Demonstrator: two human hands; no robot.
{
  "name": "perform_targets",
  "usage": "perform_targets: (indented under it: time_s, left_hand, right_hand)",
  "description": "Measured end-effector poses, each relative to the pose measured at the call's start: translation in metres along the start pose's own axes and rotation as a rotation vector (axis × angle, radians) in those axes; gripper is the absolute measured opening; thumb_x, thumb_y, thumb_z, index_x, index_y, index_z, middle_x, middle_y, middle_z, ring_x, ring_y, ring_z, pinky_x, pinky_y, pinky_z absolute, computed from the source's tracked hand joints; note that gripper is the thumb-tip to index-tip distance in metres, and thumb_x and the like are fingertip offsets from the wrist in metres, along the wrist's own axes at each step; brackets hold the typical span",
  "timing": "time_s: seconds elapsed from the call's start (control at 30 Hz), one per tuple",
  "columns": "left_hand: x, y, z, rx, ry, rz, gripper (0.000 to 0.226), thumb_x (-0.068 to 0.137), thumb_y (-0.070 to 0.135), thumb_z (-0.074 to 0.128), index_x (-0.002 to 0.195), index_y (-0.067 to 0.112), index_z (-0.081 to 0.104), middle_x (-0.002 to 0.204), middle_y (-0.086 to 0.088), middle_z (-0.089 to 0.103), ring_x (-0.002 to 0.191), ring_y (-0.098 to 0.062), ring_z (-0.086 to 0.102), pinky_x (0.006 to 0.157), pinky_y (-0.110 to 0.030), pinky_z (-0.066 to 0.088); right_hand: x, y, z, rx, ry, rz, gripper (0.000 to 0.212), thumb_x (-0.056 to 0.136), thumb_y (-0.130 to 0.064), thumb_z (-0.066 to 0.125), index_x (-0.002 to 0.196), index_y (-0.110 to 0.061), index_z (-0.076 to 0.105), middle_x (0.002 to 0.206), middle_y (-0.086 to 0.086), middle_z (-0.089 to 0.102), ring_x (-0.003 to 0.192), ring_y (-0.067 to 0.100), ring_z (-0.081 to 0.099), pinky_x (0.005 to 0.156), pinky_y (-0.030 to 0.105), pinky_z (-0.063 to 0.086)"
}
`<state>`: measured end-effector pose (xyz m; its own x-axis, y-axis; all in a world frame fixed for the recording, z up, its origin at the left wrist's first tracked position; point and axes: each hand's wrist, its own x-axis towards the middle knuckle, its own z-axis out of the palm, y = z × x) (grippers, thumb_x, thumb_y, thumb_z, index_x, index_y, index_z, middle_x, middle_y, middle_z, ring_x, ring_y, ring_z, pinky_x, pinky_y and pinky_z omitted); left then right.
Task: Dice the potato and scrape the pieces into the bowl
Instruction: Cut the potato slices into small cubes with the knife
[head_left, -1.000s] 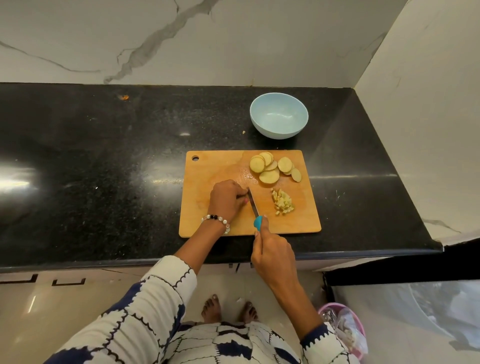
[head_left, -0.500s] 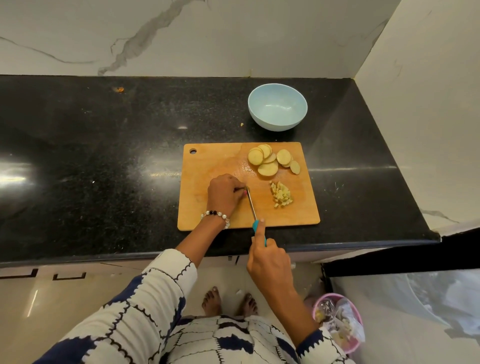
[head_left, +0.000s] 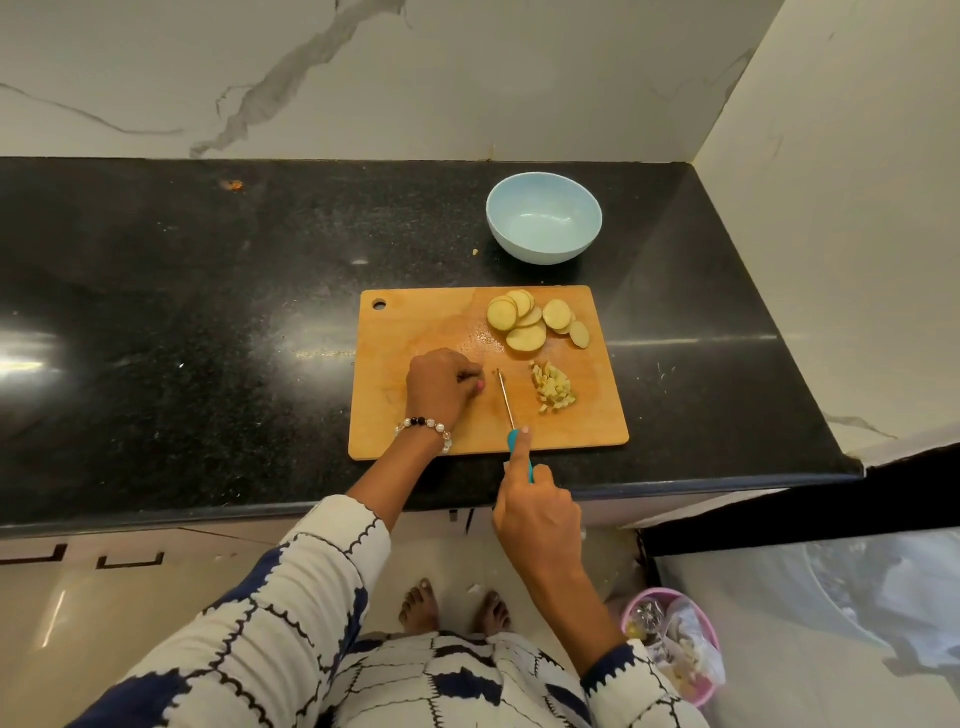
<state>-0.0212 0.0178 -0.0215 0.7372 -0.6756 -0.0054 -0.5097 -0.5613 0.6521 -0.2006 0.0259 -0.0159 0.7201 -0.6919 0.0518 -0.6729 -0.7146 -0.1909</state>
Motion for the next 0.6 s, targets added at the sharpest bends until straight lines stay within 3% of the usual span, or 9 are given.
perform_targets:
  time_s: [0.1, 0.2, 0.27, 0.4, 0.6]
  left_hand:
    - [-0.001, -0.002, -0.002, 0.000, -0.007, 0.012, 0.023, 0.076, 0.018, 0.074, 0.098, 0.012, 0.074, 0.098, -0.004, 0.072, 0.092, -0.015, 0.065, 0.086, -0.021, 0.044]
    - [-0.002, -0.004, -0.001, -0.015, 0.003, 0.009, 0.025, 0.076, 0.017, 0.074, 0.100, 0.010, 0.073, 0.100, -0.005, 0.072, 0.092, -0.014, 0.065, 0.082, -0.013, 0.040]
    - [-0.003, -0.006, -0.001, -0.015, 0.005, 0.009, 0.025, 0.077, 0.018, 0.074, 0.101, 0.011, 0.073, 0.101, -0.004, 0.071, 0.093, -0.013, 0.064, 0.081, -0.010, 0.037]
    - [-0.003, -0.007, 0.001, -0.021, 0.012, -0.006, 0.024, 0.077, 0.019, 0.073, 0.100, 0.012, 0.073, 0.100, -0.003, 0.070, 0.093, -0.012, 0.062, 0.079, -0.008, 0.035]
    - [0.001, -0.007, 0.000, 0.031, -0.002, -0.023, 0.027, 0.076, 0.023, 0.074, 0.102, 0.015, 0.073, 0.095, -0.003, 0.069, 0.088, -0.014, 0.060, 0.072, -0.014, 0.035]
  right_hand:
    - [0.010, -0.003, 0.000, 0.102, 0.040, 0.027, 0.048, 0.088, -0.019, 0.058, 0.131, 0.002, 0.051, 0.053, 0.001, 0.047, 0.037, 0.012, 0.026, 0.041, 0.018, 0.002]
    - [0.017, -0.001, 0.006, 0.192, -0.029, 0.041, 0.053, 0.097, -0.027, 0.033, 0.146, -0.006, 0.030, 0.070, 0.006, 0.056, 0.053, 0.021, 0.051, 0.047, 0.029, 0.025]
    - [0.016, 0.004, 0.010, 0.245, -0.056, 0.054, 0.056, 0.099, -0.032, 0.023, 0.150, -0.009, 0.019, 0.076, 0.005, 0.054, 0.061, 0.022, 0.051, 0.053, 0.032, 0.029]
    - [0.007, 0.006, 0.006, 0.245, 0.006, 0.138, 0.062, 0.094, -0.037, 0.018, 0.148, -0.007, 0.021, 0.070, 0.001, 0.049, 0.057, 0.016, 0.044, 0.047, 0.026, 0.021]
    - [0.017, -0.005, 0.004, 0.285, -0.037, 0.040, 0.058, 0.097, -0.037, 0.020, 0.149, -0.012, 0.018, 0.078, 0.003, 0.057, 0.065, 0.020, 0.054, 0.054, 0.034, 0.038]
